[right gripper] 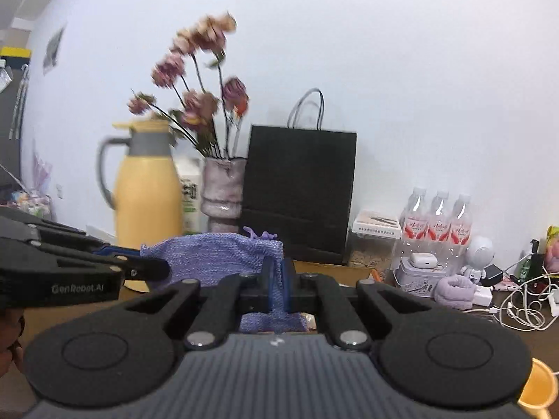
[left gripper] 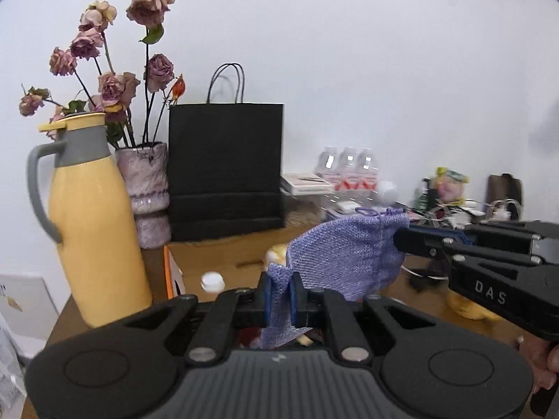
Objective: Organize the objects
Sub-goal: 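Carry the purple cloth into the cardboard box and release with both tools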
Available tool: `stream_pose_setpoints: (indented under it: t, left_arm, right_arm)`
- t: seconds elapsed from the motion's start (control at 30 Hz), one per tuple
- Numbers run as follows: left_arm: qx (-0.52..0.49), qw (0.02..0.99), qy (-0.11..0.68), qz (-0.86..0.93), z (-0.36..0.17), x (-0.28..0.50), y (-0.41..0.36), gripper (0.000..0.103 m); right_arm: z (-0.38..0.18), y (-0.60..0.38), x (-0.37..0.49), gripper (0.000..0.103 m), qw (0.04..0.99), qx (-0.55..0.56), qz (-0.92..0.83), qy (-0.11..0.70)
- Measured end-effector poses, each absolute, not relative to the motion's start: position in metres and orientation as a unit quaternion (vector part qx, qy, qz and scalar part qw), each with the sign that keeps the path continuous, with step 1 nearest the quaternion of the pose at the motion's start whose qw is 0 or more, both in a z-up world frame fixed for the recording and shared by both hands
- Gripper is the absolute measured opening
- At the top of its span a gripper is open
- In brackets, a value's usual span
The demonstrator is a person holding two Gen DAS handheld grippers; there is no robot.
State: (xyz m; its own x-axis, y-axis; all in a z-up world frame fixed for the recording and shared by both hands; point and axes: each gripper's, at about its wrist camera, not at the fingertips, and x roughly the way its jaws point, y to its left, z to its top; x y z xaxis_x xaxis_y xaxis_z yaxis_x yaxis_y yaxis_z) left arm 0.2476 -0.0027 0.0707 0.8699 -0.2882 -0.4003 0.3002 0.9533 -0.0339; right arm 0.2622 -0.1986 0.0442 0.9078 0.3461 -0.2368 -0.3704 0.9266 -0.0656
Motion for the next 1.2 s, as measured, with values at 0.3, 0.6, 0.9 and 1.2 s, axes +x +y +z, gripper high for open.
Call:
stream_pose_setpoints:
  t: [0.3,0.6,0.9,1.2]
  left_arm:
    - [-0.051,0.943,0.267,-0.194,0.028,0.119,0.007,0.008]
    - [-0.083,0.936,0.283,-0.195,0.022,0.154,0.018,0.008]
    - [-0.087,0.909,0.361,-0.191,0.074,0.389,0.023,0.007]
    - [-0.007,0.876,0.476,-0.081,-0.009,0.527,0.009,0.008]
  right_arm:
    - [0.019,-0.237,0.133,0.006,0.949,0.026,0.222,0.225]
    - [0.001,-0.231,0.138,0.005,0.948,0.04,0.208,0.24]
    - [0.05,-0.2,0.335,0.004,0.922,0.007,0.261,0.287]
    - [-0.032,-0.134,0.541,0.004,0.846,-0.063,0.222,0.481]
